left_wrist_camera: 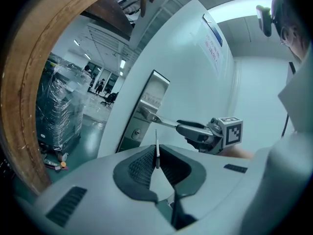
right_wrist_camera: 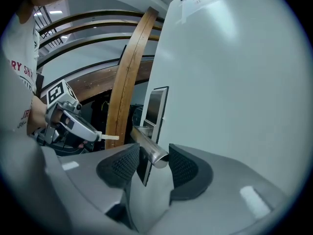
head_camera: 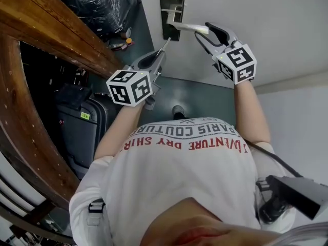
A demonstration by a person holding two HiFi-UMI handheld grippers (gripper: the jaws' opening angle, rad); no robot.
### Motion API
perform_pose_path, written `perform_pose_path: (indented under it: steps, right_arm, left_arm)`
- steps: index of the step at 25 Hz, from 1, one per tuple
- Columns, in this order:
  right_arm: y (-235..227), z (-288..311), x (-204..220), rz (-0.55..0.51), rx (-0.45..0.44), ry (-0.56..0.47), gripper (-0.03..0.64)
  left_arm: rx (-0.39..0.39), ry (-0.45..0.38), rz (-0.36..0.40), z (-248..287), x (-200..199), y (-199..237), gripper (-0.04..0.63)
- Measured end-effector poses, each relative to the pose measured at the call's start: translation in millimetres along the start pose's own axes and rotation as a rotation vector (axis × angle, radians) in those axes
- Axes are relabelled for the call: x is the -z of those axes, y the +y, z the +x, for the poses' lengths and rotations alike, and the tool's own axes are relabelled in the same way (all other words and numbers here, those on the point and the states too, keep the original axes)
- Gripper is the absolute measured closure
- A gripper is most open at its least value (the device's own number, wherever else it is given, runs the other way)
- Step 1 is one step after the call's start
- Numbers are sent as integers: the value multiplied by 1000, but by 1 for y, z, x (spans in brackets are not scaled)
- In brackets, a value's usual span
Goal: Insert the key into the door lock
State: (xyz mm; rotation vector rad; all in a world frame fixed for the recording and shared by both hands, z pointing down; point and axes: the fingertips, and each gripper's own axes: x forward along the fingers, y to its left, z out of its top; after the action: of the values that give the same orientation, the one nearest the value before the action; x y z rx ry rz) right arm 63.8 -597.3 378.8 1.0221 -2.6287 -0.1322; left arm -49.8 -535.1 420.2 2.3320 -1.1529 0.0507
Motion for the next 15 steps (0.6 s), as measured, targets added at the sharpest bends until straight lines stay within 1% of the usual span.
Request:
perform_pose_path:
  steps: [1,3,7,11,12,15]
  right_arm:
    - [0,0,0,2,1,1,442]
    - [0,0,1,4,2,3,442]
    - [0,1,0,2,1,3,442]
    - [1,1,-1,-2,-3,1,442]
    - [1,0,0,-1,-4,1,442]
    - [0,0,0,0,-7,-4,442]
  left_arm:
    - [3,-11,-19,4,-2,2,572]
    - [20,-37,-96,15,-5,8,572]
    - [57,-72,-303,40,0,23,572]
    - [100,-119,-547,59,10,36,572]
    - [112,-130,-594,63,12,38,572]
    - [129,-151,-673,72,15,42,572]
